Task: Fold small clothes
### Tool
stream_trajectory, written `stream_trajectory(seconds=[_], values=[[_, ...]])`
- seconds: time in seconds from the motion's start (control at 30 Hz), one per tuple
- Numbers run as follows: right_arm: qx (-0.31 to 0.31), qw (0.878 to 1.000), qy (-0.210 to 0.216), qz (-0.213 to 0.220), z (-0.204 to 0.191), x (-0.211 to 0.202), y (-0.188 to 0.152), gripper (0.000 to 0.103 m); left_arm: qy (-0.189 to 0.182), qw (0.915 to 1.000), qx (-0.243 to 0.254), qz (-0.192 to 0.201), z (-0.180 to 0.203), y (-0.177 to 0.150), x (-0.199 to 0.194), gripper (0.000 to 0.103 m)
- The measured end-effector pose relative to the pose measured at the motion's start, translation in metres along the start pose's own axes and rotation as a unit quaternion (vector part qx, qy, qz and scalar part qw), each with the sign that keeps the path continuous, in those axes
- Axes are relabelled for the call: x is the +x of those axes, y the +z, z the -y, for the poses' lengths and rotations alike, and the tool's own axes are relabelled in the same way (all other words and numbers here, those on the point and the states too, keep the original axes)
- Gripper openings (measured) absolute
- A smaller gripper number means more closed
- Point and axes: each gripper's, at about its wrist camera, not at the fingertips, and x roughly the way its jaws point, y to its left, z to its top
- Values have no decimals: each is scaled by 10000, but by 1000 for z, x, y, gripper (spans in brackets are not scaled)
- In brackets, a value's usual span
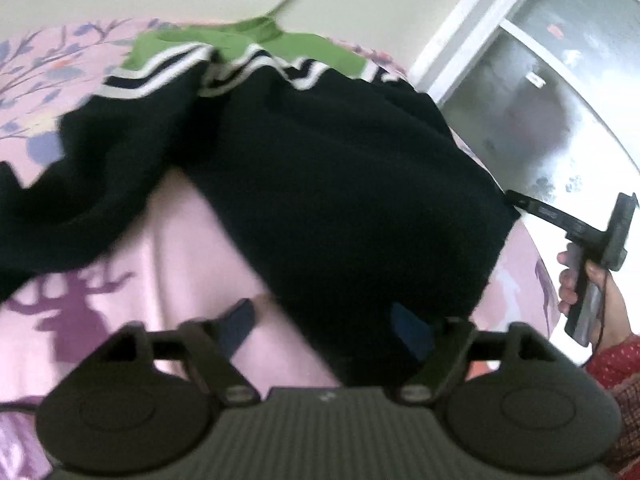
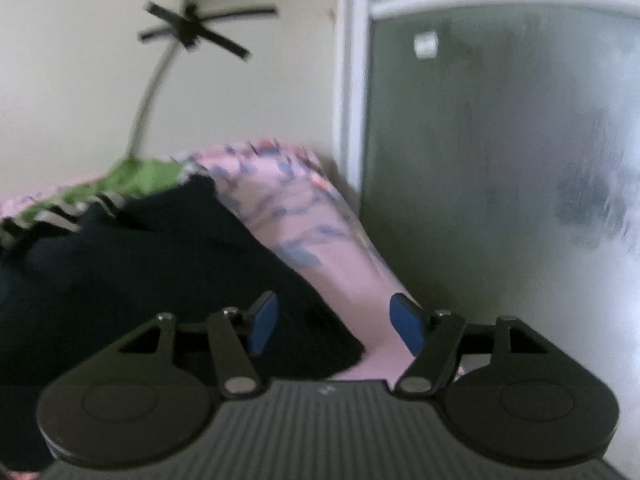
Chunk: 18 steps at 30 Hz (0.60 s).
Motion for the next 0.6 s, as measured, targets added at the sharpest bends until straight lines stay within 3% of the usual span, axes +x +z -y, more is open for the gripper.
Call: stream_trajectory(seconds=[0.03, 0.07, 0.1, 0.13, 0.27, 0.43, 0.53, 0.6], values=[[145, 9997, 162, -149, 4, 8, -3, 62, 19, 10000, 75, 14, 7, -1, 4, 66], [289, 9991, 282, -134, 7, 9, -8, 58, 112, 9998, 177, 49, 14, -3, 6, 43], [301, 9989, 361, -80, 6, 4, -11, 33, 315, 9989, 324, 80, 20, -5, 7, 14], [243, 9983, 524, -96, 2, 0, -9, 4, 444, 9980, 446, 69, 23, -6, 9, 11], [174, 9935, 1076, 329, -11, -53, 3, 2, 74, 9992, 306, 229, 9, 1, -19, 9], [-270, 9775, 1952, 757, -22, -146, 10, 1, 43, 9922, 359, 1196, -23, -5, -124, 9], [-915, 9750, 1931, 602, -31, -181, -4, 1, 48, 9922, 294, 1214, -42, -28, -158, 9], [-1297, 9672, 2176, 203, -32, -187, -20, 2, 18, 9950, 240, 966, -46, -47, -155, 10]])
